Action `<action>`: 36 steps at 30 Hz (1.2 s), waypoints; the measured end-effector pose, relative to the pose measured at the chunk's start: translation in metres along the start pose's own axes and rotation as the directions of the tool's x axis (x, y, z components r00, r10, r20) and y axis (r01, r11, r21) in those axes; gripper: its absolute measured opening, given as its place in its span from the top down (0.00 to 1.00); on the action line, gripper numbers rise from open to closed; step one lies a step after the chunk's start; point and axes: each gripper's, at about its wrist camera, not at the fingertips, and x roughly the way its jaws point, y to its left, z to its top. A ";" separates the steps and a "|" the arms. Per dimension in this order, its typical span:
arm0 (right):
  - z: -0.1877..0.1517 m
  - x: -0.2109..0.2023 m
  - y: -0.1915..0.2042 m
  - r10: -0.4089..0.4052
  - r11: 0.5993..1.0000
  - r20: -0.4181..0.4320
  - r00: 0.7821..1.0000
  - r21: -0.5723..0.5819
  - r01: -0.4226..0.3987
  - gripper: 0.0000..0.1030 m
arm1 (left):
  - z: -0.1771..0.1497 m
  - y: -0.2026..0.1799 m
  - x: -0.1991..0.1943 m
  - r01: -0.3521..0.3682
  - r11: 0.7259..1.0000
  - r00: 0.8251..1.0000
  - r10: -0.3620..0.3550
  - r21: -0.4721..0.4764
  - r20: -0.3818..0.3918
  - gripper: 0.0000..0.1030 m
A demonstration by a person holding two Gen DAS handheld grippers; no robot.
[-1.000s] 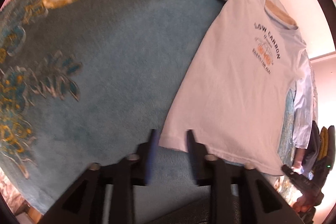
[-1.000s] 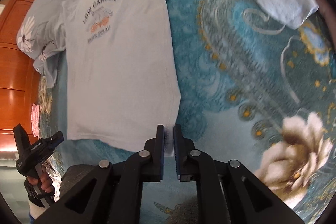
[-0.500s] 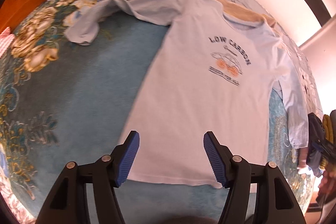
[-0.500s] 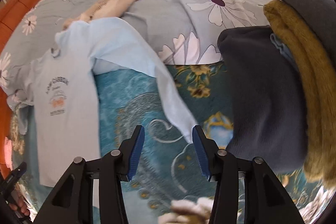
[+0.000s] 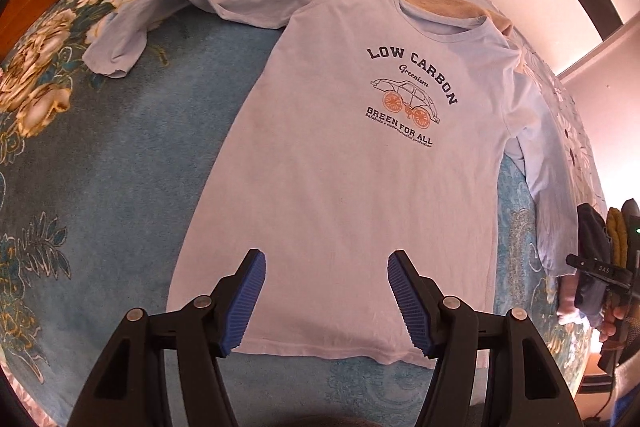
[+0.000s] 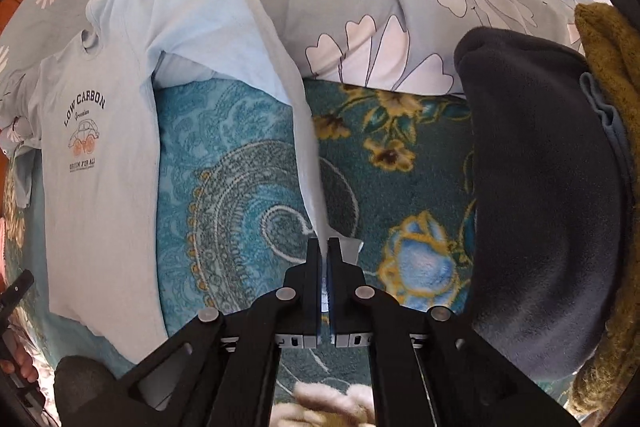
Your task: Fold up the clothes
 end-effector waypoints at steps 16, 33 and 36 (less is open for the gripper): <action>0.100 -0.174 0.114 0.437 0.886 0.107 0.893 -0.224 -0.407 0.99 | 0.027 0.056 -0.003 0.120 0.978 0.992 -0.111 -0.169 0.062 0.34; 0.189 -0.006 0.415 0.263 0.781 -0.271 0.926 -0.504 -0.370 0.99 | 0.085 0.087 0.024 0.169 0.966 0.980 -0.144 -0.197 0.136 0.34; 0.195 0.028 0.443 0.211 0.794 -0.295 0.932 -0.504 -0.339 0.98 | 0.088 0.092 0.032 0.159 0.969 0.981 -0.134 -0.191 0.138 0.34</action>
